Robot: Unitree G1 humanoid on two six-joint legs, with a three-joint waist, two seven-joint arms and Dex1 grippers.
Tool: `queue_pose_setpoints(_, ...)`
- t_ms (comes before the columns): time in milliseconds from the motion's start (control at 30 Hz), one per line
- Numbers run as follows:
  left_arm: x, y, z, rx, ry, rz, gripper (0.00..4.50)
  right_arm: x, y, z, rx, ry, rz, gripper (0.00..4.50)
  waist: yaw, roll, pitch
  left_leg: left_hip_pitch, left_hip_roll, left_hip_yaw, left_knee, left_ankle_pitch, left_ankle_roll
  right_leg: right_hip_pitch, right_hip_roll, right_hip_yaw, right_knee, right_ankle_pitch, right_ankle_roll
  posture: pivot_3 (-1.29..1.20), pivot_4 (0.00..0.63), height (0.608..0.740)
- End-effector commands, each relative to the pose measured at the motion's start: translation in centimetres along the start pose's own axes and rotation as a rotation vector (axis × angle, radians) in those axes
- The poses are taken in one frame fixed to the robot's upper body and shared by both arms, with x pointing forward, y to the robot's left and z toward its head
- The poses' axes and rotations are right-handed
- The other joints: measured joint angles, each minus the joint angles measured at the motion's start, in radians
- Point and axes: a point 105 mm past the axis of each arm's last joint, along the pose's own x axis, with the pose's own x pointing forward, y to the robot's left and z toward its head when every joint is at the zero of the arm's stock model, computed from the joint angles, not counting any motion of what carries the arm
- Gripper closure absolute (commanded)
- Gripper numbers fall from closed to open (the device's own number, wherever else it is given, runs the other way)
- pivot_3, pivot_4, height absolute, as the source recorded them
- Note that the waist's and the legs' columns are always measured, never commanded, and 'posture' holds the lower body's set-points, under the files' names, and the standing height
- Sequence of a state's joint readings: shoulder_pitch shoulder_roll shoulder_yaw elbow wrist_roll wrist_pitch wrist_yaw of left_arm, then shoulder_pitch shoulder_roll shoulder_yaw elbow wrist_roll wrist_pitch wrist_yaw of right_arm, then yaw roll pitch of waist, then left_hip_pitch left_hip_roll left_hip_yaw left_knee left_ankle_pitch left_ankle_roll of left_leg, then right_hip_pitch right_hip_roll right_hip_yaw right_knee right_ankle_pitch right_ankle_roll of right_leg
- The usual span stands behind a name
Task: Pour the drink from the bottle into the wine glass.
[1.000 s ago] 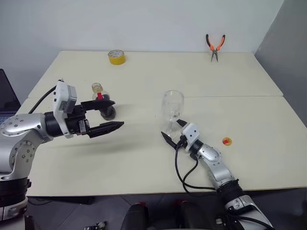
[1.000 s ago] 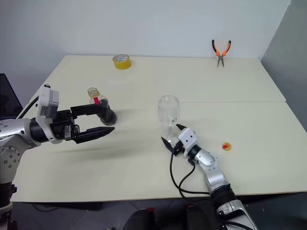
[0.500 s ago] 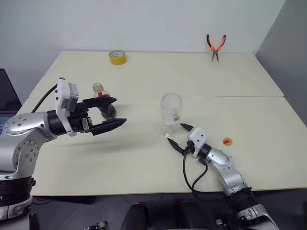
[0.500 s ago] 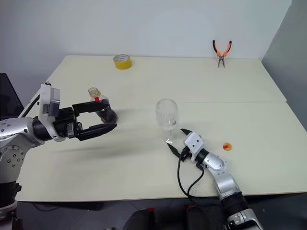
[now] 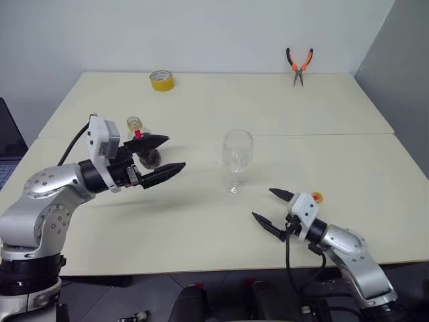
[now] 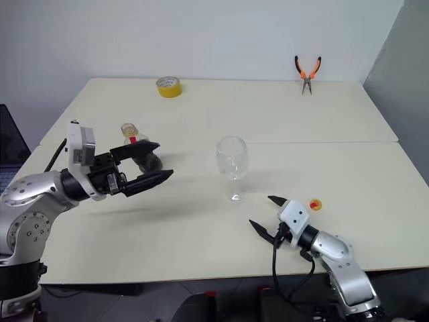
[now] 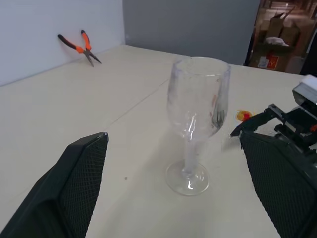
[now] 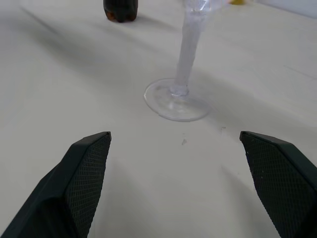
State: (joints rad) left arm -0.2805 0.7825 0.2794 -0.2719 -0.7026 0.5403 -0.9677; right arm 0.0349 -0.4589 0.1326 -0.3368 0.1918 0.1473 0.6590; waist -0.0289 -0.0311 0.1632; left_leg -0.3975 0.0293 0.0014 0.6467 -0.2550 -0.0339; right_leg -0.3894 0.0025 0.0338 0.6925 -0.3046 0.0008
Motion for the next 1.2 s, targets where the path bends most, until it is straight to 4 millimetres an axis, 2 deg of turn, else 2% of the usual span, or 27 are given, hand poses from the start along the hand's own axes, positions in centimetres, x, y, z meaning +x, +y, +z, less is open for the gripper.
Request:
queue_pose_setpoints(33, -0.1, 0.0, 1.1, 0.104, -0.036, 0.075, 0.00, -0.9, -0.1, 3.0, 0.001, -0.068, 0.015, 0.05, 0.001, 0.000, 0.000, 0.000, 0.000, 0.000, 0.000, 0.000, 0.000, 0.000, 0.000, 0.000, 0.000, 0.000, 0.000, 0.00, 0.150, 0.740)
queue_pose_setpoints(133, 0.1, 0.1, 0.9, 0.108, -0.059, 0.175, 0.00, -1.4, -0.2, 4.6, 0.010, -0.092, 0.023, 0.05, 0.002, 0.000, 0.000, 0.000, 0.000, 0.000, 0.000, 0.000, 0.000, 0.000, 0.000, 0.000, -0.001, 0.000, 0.000, 0.00, 0.150, 0.740)
queue_pose_setpoints(200, 0.0, 0.4, -1.0, 0.050, -0.004, 0.265, 0.00, -1.8, -0.2, 5.6, 0.015, -0.113, 0.031, 0.05, 0.002, 0.000, 0.000, 0.000, 0.000, 0.000, 0.000, 0.000, 0.000, 0.001, 0.000, 0.000, -0.001, 0.000, 0.000, 0.00, 0.150, 0.740)
queue_pose_setpoints(300, -0.5, 0.9, -2.7, 0.006, -0.078, 0.495, 0.00, -2.4, 0.4, 7.1, 0.002, -0.138, 0.071, 0.05, 0.002, 0.000, -0.001, 0.000, 0.000, 0.000, 0.000, 0.000, 0.000, 0.001, -0.001, 0.000, -0.001, 0.000, 0.000, 0.00, 0.150, 0.740)
queue_pose_setpoints(333, -0.9, 1.1, -3.4, -0.007, -0.080, 0.583, 0.00, -2.5, 0.7, 7.4, 0.012, -0.138, 0.090, 0.05, 0.002, 0.000, -0.001, 0.000, 0.000, 0.000, 0.000, 0.000, 0.000, 0.001, -0.001, 0.000, -0.001, 0.000, 0.000, 0.00, 0.150, 0.740)
queue_pose_setpoints(433, -1.2, 0.3, -5.3, 0.044, -0.021, 0.668, 0.00, -2.6, 1.1, 7.7, 0.036, -0.126, 0.122, 0.05, 0.002, -0.001, -0.001, -0.001, 0.000, -0.001, 0.000, 0.000, 0.000, 0.001, 0.000, 0.000, -0.002, 0.000, 0.000, 0.00, 0.150, 0.740)
queue_pose_setpoints(467, -1.4, 0.3, -6.1, 0.014, 0.002, 0.713, 0.00, -2.7, 1.2, 7.8, 0.038, -0.121, 0.130, 0.05, 0.003, -0.001, -0.001, 0.000, 0.000, -0.001, 0.000, 0.000, 0.000, 0.001, 0.000, 0.000, -0.002, 0.000, 0.000, 0.00, 0.150, 0.740)
queue_pose_setpoints(600, -2.7, 1.3, -6.8, 0.002, -0.005, 0.905, 0.00, -2.6, 0.8, 8.5, 0.054, -0.136, 0.122, 0.05, 0.005, -0.002, -0.002, 0.000, -0.001, -0.001, 0.001, 0.000, 0.000, 0.002, 0.000, -0.001, -0.002, 0.000, 0.000, 0.00, 0.150, 0.740)
queue_pose_setpoints(800, -2.5, 3.6, -6.8, -0.003, -0.013, 1.038, 0.00, -2.1, 0.7, 9.1, 0.054, -0.160, 0.114, 0.05, 0.008, -0.003, -0.002, 0.000, -0.001, -0.002, 0.001, 0.000, 0.000, 0.002, 0.000, -0.001, -0.002, 0.000, 0.000, 0.00, 0.150, 0.740)
queue_pose_setpoints(1200, -0.8, 5.8, -8.0, 0.007, 0.029, 1.056, 0.00, -1.6, 0.8, 10.3, 0.046, -0.193, 0.113, 0.05, 0.006, -0.003, -0.002, 0.000, -0.001, -0.001, 0.000, 0.000, 0.000, 0.002, 0.000, -0.001, -0.002, 0.000, 0.000, 0.00, 0.150, 0.740)
